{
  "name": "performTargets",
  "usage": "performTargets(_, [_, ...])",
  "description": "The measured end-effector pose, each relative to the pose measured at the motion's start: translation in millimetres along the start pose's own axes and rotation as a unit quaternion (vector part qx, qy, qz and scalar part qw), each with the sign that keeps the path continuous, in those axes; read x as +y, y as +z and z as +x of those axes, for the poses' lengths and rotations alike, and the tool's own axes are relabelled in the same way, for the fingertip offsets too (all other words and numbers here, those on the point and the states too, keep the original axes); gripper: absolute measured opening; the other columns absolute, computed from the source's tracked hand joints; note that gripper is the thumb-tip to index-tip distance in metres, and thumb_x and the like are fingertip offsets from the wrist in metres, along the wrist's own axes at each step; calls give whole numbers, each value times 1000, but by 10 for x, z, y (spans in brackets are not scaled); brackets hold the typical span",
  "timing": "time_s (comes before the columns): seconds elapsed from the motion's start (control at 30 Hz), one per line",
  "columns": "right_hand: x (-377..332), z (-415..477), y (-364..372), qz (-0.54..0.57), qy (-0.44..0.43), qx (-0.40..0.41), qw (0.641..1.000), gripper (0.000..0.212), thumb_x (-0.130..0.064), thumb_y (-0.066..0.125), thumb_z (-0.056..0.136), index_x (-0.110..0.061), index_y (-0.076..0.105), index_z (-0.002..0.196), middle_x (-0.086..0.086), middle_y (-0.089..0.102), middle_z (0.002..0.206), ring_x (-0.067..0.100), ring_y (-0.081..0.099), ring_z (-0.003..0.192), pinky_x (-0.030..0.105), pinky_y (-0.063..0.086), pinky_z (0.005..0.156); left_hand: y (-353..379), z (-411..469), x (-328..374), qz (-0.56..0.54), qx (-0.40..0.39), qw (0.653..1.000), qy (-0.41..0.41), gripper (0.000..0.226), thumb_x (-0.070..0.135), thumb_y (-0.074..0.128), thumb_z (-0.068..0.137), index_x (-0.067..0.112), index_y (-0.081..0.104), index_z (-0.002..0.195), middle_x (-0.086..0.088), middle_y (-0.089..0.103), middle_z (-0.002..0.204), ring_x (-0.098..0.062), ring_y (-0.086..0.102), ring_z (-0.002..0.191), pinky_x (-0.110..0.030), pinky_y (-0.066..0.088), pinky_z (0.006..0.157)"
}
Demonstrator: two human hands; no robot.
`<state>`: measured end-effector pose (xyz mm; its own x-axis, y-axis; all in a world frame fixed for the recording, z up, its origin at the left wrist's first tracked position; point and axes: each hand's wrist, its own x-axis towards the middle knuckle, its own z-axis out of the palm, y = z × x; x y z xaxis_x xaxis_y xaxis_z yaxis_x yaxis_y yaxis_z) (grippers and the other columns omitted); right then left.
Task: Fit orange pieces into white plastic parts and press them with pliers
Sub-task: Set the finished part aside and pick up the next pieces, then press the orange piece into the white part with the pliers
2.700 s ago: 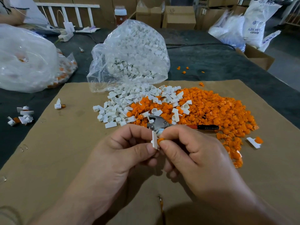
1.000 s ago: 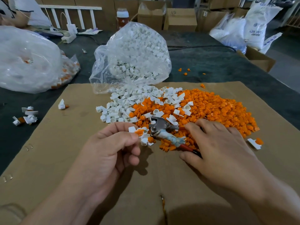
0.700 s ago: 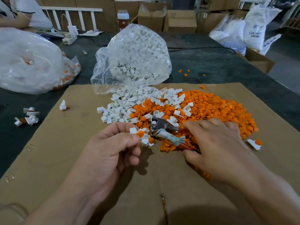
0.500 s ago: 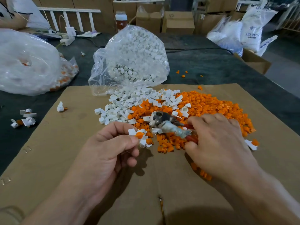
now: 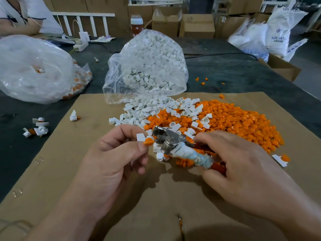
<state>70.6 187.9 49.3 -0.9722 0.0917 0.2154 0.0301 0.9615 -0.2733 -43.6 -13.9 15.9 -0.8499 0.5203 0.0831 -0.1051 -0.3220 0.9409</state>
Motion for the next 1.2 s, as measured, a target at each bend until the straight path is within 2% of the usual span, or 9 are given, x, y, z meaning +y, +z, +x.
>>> performTargets(0.3, [62,5,4,15,-21,-20,999,55,-48,47,76,-41,45,131,-27,47,121,-4,45,107,21,42,85,-49,-1,-14,36,-19,999,22,20,20,75,62,17,73,81,-5,59,63,-12,57,55,-22,48,47])
performTargets(0.57, [56,-11,15,21,-29,-15,999,53,-47,49,77,-40,46,130,-25,47,119,-2,46,109,28,48,86,-42,-18,-19,85,-12,995,48,19,25,73,65,17,72,82,-5,58,59,-12,55,54,-19,47,48])
performTargets(0.8, [76,-5,13,21,-32,-23,999,55,-45,50,76,-39,46,131,-24,46,121,-3,45,109,20,43,85,-47,-24,-28,147,-7,987,69,20,31,72,70,20,73,86,-5,60,63,-13,56,57,-20,49,52])
performTargets(0.97, [67,2,15,31,-40,-40,998,54,-45,51,76,-41,45,129,-26,43,123,-3,42,112,22,43,89,-24,-40,-26,174,-11,982,70,20,35,72,69,22,74,84,-7,61,64,-15,56,59,-20,49,52])
performTargets(1.07, [58,-8,26,25,-28,-41,998,53,-45,53,77,-36,49,129,-21,48,121,2,47,111,28,46,88,-11,-39,-16,178,-8,982,67,21,37,72,68,23,74,83,-6,62,64,-15,57,58,-20,50,52])
performTargets(1.2, [33,9,35,-36,-36,-19,999,47,-51,43,78,-28,62,115,-12,63,100,17,59,92,40,49,77,6,-44,-18,172,-13,983,65,11,24,74,70,22,74,80,-5,62,63,-15,58,57,-20,50,52])
